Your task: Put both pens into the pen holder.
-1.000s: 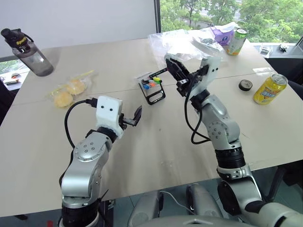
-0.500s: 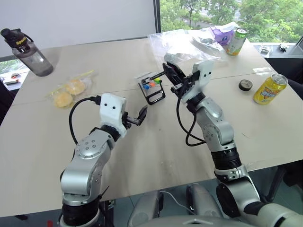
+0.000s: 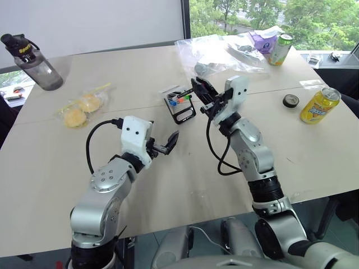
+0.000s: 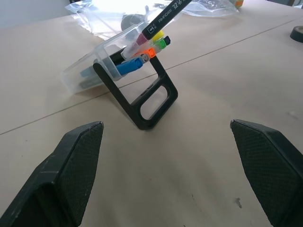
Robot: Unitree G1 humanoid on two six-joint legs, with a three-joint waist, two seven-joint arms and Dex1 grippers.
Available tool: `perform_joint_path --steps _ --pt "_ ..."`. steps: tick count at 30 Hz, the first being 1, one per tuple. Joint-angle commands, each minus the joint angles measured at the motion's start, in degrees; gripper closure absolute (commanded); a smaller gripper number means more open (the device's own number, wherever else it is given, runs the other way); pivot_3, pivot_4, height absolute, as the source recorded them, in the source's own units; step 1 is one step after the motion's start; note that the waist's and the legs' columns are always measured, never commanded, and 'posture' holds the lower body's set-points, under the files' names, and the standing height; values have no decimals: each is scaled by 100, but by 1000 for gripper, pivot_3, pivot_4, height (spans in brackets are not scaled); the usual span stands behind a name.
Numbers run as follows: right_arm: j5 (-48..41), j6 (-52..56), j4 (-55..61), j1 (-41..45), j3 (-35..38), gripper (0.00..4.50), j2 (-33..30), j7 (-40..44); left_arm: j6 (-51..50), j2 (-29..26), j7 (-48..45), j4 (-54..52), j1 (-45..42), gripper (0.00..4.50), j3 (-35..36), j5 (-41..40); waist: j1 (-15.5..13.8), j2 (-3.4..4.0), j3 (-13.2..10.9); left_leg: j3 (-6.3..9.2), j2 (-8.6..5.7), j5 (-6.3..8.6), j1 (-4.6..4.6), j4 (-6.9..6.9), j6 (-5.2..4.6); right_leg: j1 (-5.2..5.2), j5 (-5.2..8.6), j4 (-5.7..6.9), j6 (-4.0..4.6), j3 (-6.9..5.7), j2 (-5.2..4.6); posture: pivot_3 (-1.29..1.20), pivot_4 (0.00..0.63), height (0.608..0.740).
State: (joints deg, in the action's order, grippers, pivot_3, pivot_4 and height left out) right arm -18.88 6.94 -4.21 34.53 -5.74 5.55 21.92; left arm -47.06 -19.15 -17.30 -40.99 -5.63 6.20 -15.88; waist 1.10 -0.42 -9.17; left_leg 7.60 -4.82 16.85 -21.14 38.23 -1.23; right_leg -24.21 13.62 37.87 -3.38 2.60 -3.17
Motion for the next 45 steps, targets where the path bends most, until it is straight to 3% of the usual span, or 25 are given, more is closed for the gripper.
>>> perform_joint_path --steps 1,4,10,14,38,45 --pt "70 -225 -17 153 14 4474 109 -30 147 -70 17 -113 -19 36 -16 -10 1 0 0 0 0 0 0 0 0 0 0 0 0 0 0 0 150 740" --pt "112 -256 -86 186 17 4474 113 -17 155 -91 29 -106 -19 36 -33 4 0 1 0 0 0 0 0 0 0 0 0 0 0 0 0 0 150 740" --pt "100 -293 -94 192 27 2096 116 46 217 -107 45 -68 25 0 -71 42 1 1 -1 0 0 0 0 -1 0 0 0 -1 0 0 1 0 150 740" --pt "77 -304 -76 183 34 147 113 67 262 -124 58 -45 52 0 -112 64 0 1 -1 0 0 0 0 -1 0 0 0 -1 0 0 1 0 150 740" --pt "68 -216 85 57 -23 147 45 223 376 -177 95 20 100 0 -191 85 0 2 -1 0 0 0 0 -2 0 0 0 -1 0 0 -1 0 150 740" --pt "-654 392 876 -494 101 147 -747 1231 645 -177 -22 93 242 0 -91 9 -22 1 -1 2 0 0 -3 -3 0 1 0 -8 0 -2 -2 0 150 740"
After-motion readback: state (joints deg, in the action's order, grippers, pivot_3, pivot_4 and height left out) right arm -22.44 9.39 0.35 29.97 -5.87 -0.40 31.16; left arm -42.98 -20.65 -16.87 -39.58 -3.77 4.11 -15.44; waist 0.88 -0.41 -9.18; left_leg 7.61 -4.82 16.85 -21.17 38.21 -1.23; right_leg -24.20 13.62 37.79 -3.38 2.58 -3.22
